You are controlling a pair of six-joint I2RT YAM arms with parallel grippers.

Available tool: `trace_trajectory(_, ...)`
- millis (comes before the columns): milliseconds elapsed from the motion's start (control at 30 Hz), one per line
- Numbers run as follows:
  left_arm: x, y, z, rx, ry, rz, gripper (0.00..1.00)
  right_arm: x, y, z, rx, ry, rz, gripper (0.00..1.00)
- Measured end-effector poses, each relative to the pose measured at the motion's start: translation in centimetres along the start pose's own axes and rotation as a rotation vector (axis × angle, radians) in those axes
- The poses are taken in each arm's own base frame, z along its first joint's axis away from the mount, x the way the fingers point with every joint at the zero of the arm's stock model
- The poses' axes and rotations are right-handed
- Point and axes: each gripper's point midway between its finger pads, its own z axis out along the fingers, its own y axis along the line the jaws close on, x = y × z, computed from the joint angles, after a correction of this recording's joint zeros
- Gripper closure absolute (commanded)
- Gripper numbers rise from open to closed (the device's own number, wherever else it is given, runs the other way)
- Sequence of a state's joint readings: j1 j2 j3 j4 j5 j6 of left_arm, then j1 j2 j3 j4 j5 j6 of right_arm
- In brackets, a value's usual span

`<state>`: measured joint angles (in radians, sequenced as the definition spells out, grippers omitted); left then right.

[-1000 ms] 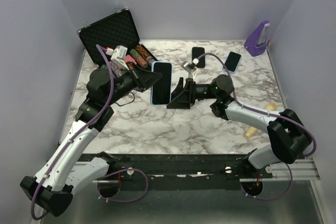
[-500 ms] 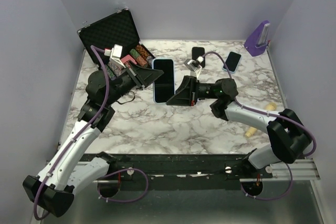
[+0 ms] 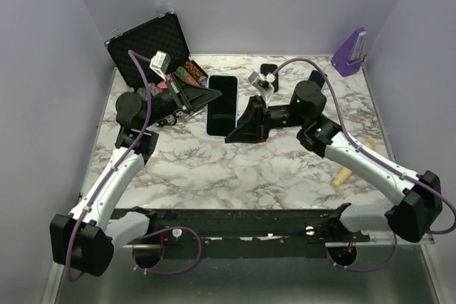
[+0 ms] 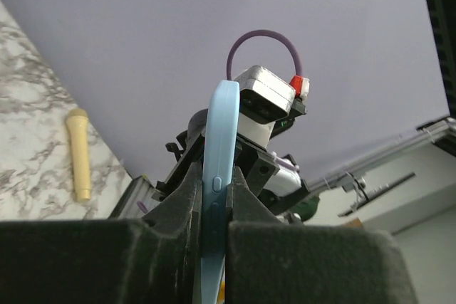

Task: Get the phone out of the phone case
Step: Remove the phone case from the phone.

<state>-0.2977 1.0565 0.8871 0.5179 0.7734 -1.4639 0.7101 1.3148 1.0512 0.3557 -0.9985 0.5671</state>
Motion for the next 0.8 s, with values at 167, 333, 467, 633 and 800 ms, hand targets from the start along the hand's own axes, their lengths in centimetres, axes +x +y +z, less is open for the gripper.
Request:
trace_trajectory(167,1.1,-2.1,-0.1,0.112,0.074,-0.008,1.0,0.1,1.6,-0.3,0.002,0.057,-0.147,0.99)
trace_trajectory(333,2.0,-1.9,-0.3,0.133,0.133,-0.051,1.0,1.0,2.0,-0.2,-0.021,0.102,-0.217,0.99)
trace_trajectory(467,2.4,-1.7,-0.2,0.129,0.155,-0.125,1.0,1.3,2.4,-0.1,-0.05,0.12,-0.272,0.99)
trace_trajectory(633,2.6,-1.9,0.0,0.127,0.172,-0.24,1.0,1.0,2.3,0.2,-0.056,0.132,-0.355,0.99)
trace_trajectory(800,2.4,-1.5,0.1,0.124,0.151,-0.275,1.0,0.8,1.8,0.3,-0.027,0.108,-0.329,0.99)
